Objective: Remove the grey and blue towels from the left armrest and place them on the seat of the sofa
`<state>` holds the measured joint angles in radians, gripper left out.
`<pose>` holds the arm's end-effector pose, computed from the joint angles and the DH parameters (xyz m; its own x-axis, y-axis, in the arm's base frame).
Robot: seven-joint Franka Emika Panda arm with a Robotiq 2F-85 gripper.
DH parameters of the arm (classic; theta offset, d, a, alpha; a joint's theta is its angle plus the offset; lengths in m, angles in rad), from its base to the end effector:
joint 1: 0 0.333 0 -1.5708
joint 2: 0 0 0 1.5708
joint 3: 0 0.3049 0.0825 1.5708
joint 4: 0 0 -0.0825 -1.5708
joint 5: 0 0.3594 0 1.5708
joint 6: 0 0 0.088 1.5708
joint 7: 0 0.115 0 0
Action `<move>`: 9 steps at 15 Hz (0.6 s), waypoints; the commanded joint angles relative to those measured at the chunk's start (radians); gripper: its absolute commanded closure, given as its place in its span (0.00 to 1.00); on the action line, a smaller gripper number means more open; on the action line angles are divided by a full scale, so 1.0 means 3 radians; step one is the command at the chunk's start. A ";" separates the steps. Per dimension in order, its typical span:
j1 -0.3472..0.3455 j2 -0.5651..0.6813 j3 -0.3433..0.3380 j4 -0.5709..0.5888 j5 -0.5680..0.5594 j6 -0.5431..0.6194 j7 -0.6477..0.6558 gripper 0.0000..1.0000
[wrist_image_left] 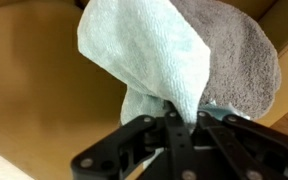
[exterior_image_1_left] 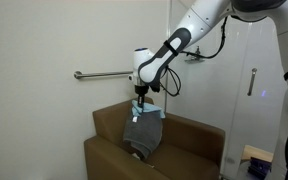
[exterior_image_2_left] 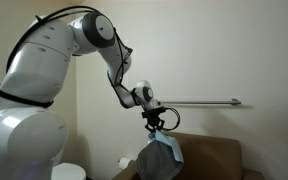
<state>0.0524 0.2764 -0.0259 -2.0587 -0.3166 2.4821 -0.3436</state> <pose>0.5828 0.0156 0.3139 0.8177 0.5747 0.0317 0.5490 -0.7953 0.2572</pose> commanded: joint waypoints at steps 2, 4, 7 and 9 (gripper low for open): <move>-0.0110 -0.0275 -0.0028 -0.0331 -0.0016 0.0004 0.0211 0.95; -0.0145 -0.0296 -0.0047 -0.0415 0.0018 0.0011 0.0265 0.95; -0.0206 -0.0311 -0.0063 -0.0540 0.0107 0.0024 0.0332 0.95; -0.0271 -0.0334 -0.0078 -0.0666 0.0210 0.0054 0.0347 0.95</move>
<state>0.0020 0.2262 -0.0515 -2.1815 -0.2955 2.4822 -0.2586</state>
